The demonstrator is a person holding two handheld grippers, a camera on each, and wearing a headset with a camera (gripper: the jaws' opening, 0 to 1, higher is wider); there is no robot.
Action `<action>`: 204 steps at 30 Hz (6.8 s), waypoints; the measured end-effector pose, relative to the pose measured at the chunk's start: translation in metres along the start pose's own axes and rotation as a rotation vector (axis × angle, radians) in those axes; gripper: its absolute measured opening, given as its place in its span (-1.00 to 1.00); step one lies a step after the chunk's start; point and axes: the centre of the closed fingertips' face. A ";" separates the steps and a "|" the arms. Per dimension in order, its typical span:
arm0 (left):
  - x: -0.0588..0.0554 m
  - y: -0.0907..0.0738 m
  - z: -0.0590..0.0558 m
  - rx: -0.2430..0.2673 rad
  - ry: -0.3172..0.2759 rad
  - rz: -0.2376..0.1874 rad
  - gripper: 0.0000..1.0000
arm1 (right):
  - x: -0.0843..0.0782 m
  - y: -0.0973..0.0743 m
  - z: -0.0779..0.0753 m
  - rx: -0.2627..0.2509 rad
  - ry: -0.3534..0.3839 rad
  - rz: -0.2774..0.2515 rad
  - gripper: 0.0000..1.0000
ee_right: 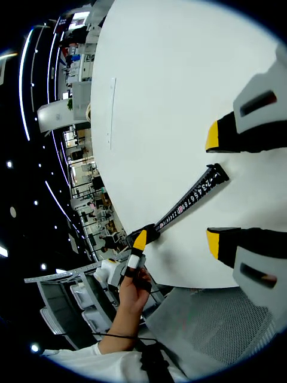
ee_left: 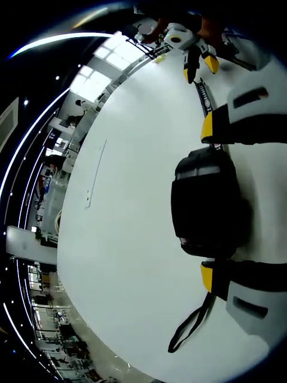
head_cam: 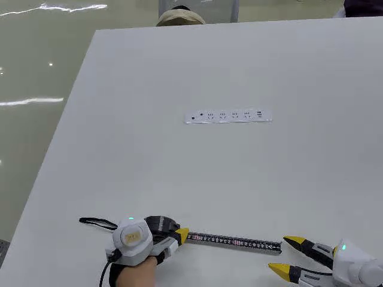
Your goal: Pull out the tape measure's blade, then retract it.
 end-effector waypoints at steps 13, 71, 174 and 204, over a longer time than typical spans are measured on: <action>0.001 0.004 -0.002 0.002 -0.027 -0.002 0.48 | -0.002 0.006 -0.005 0.007 0.000 0.014 -0.06; 0.000 0.006 0.003 0.053 -0.064 0.009 0.45 | -0.010 0.014 -0.014 0.034 -0.052 0.045 -0.50; -0.003 0.005 0.003 0.075 -0.068 0.019 0.43 | -0.010 0.015 -0.017 0.073 -0.144 0.044 -0.77; -0.003 0.002 0.004 0.108 -0.083 0.033 0.38 | -0.011 0.015 -0.017 0.067 -0.144 0.046 -0.77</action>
Point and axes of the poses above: the centre of the closed fingertips' face, and the gripper's own axes: y roughly forward along the fingers, z roughly to its left, x roughly out of its top, and after that the axes turned 10 degrees about z, right-handed
